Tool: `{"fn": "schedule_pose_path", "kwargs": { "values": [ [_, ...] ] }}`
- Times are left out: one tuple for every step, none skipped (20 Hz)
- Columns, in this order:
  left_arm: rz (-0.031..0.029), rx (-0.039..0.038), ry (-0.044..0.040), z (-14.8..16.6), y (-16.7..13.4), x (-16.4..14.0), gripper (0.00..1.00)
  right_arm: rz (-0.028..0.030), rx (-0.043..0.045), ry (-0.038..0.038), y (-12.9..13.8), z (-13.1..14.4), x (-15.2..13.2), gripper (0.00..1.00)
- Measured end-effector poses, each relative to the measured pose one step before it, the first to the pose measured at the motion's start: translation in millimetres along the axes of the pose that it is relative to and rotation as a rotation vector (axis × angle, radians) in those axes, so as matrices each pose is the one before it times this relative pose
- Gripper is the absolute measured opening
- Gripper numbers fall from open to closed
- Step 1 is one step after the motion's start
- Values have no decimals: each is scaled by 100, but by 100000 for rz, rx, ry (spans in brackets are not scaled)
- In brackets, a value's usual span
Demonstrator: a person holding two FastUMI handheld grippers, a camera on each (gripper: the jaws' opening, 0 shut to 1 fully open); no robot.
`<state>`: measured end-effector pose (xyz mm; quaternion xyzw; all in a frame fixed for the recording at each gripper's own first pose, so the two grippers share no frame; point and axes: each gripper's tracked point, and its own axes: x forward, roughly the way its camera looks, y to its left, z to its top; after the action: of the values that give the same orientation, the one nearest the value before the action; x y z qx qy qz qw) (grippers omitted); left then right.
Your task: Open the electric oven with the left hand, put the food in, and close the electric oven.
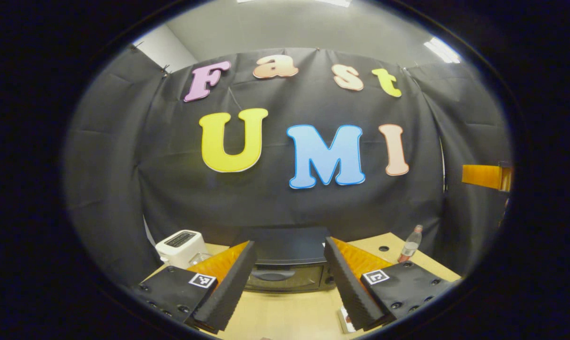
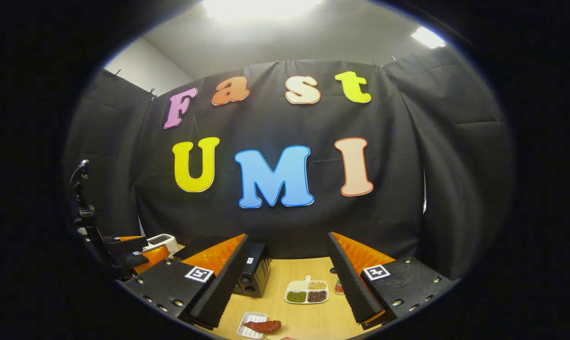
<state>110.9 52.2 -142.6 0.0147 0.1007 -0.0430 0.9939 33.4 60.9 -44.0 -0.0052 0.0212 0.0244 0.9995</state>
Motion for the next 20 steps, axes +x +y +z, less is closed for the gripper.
{"fn": "schedule_pose_path", "kwargs": {
  "values": [
    [-387,-245,2095,-835,16,1183,100,-1407,-1012,1771,-647,-469,368,100],
    [-902,-440,1938,-988,-32,1356,100,-1013,-119,1187,-332,-599,-16,99],
    [-1000,-579,2051,-895,42,1331,100,-940,733,92,-15,80,71,100],
    [-451,-630,2767,-1253,423,1499,100,-1123,720,595,-49,-127,136,100],
    [-174,-541,3262,-1281,488,1508,100,-1182,425,1161,69,-270,177,100],
    [-790,12,3020,-1191,317,1293,97,-1062,481,650,124,-303,31,100],
    [-103,424,1921,-855,315,1364,100,-1196,43,356,135,-70,86,100],
    [-205,274,1795,-652,343,1289,95,-1436,-303,473,28,-93,-20,100],
    [-671,122,1630,-725,207,1137,91,-1181,-507,479,112,-249,18,100],
    [-372,429,1569,-848,159,1085,100,-1283,-681,369,-25,-145,37,99],
    [148,424,1031,-472,353,857,98,-1501,-657,195,-87,-215,-34,99],
    [427,-12,1046,-588,275,746,97,-1554,-581,564,-150,-305,-118,99],
    [623,-784,1458,-573,368,866,97,-1269,-128,1009,-54,-434,-73,100],
    [-90,-1070,1960,-817,257,618,97,-929,535,1036,-6,-324,-48,100],
    [-196,-357,1718,-712,143,618,100,-549,797,791,154,-213,136,100],
    [63,974,927,-390,153,681,96,-390,440,576,171,-97,-3,100],
    [262,1500,627,-357,79,744,97,-617,-137,248,71,-89,24,100],
    [1354,991,1171,-549,415,525,97,-638,-417,-141,50,109,53,99],
    [821,-279,1329,-425,224,550,98,-317,-487,-344,100,111,-29,99],
    [389,-904,3100,-868,76,155,98,-64,-525,-411,184,182,12,99]
  ]
}}
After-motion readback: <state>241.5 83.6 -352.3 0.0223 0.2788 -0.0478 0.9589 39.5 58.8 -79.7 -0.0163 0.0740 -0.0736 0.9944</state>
